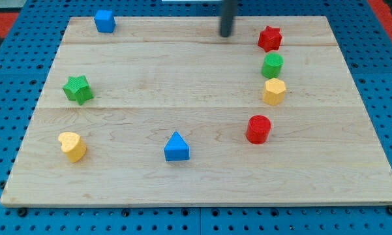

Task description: Move your arm towards the left side of the board

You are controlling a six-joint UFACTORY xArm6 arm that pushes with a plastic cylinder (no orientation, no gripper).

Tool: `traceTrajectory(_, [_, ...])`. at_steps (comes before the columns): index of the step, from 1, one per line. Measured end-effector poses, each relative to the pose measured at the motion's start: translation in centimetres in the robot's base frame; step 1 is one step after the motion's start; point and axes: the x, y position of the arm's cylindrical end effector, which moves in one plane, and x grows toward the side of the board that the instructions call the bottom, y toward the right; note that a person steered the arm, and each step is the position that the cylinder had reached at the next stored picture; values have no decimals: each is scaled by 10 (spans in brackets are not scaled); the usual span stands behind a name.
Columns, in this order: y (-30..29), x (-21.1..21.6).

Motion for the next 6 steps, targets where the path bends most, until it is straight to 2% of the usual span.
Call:
traceTrajectory(2, [-179, 51])
traceTrajectory(3, [-229, 92])
traceTrajectory(4, [-292, 109])
traceTrajectory(5, [-311, 160])
traceTrajectory(6, [-298, 271])
